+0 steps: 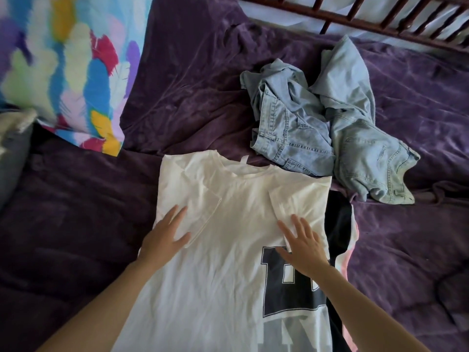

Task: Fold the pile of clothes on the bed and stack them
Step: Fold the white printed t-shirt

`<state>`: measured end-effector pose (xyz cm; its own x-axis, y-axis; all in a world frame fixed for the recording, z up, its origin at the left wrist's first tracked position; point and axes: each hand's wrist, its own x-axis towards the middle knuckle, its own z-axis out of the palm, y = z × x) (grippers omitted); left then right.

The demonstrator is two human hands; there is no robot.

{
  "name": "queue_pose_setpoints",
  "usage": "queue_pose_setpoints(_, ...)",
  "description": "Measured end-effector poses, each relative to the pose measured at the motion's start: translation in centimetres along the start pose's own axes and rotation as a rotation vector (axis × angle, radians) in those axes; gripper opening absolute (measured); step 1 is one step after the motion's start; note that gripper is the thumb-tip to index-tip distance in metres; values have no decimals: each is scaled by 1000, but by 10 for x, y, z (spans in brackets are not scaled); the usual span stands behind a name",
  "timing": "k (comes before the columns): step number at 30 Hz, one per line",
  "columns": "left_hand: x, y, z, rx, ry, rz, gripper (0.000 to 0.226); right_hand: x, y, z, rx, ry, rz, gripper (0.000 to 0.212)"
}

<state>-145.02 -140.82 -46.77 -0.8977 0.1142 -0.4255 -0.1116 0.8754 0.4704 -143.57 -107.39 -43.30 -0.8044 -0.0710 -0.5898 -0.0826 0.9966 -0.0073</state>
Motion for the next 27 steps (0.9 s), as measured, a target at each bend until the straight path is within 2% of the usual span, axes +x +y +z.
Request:
queue_pose_setpoints(2,9,-1,-7,64,91,-65,61,6,0,-11,42,108,34,81)
queue_pose_setpoints(4,27,-2,-18,124,147,-162,58,19,4,-25,132,281,77,68)
queue_pose_setpoints(6,52,-4,-32,68,212,-228,56,39,11,-42,210,369,181,55)
queue_pose_setpoints(8,80,-4,-48,-107,232,-274,58,66,24,-59,320,296,311,53)
queue_pose_setpoints(10,104,-1,-62,-386,207,-381,65,91,34,-76,426,259,423,52)
queue_pose_setpoints(13,129,3,-74,-716,232,-475,67,125,56,-89,465,171,565,49)
queue_pose_setpoints(17,142,7,-82,-779,230,-492,39,161,95,-77,517,21,637,47)
queue_pose_setpoints(22,145,3,-95,-958,248,-553,31,147,99,-90,556,-12,609,32)
queue_pose_setpoints(25,135,1,-109,-1067,171,-505,15,131,101,-99,510,18,577,28)
queue_pose_setpoints(27,123,0,-117,-1117,154,-448,19,114,99,-103,412,163,571,24)
